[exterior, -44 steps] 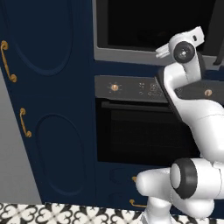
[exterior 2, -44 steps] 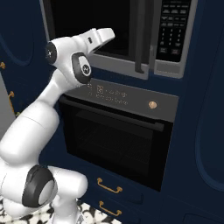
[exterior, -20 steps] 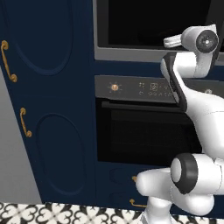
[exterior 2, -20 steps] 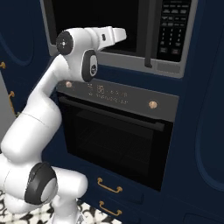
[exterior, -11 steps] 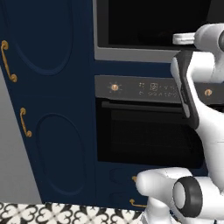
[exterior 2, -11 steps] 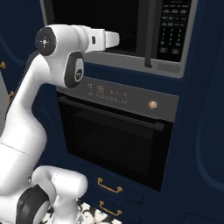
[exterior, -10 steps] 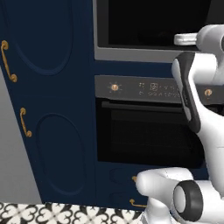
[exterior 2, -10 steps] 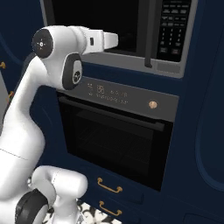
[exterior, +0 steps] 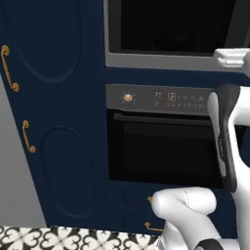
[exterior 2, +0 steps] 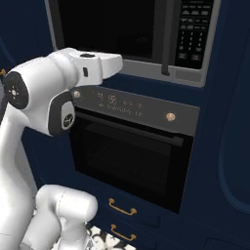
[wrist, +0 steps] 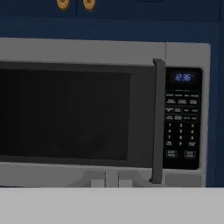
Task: Pick the onion from the sink and place it in the bowl. Then pick the bowl and place it in the microwave. Then close the microwave door and press the start button.
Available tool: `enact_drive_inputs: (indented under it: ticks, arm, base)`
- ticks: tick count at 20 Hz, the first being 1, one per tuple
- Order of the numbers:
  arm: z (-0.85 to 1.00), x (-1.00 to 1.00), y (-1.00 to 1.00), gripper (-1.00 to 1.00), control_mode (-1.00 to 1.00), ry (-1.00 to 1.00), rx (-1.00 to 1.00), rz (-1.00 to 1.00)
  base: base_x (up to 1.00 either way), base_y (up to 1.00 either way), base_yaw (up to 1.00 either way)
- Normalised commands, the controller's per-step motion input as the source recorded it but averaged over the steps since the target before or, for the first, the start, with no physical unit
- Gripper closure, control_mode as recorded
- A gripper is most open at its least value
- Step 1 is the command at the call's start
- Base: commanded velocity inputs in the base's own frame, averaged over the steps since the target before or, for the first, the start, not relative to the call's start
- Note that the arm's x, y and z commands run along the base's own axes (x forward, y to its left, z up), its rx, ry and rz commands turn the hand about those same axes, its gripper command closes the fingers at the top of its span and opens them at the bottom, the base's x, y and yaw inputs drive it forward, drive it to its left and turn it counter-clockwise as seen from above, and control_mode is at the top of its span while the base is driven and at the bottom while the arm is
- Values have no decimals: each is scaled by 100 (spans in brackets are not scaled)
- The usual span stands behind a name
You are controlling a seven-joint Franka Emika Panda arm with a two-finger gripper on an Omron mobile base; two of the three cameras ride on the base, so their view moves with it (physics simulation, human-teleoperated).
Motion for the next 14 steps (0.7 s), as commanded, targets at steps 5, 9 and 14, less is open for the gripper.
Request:
enact_drive_inputs:
  ticks: [5,9,14]
  arm:
    - [4,-54,-10,100,-100,0,0,-8]
    - [1,-28,-38,100,-100,0,0,-8]
    - [0,1,-48,100,-100,0,3,0]
  base:
    - [0,0,0]
    - [0,0,0]
    - [0,0,0]
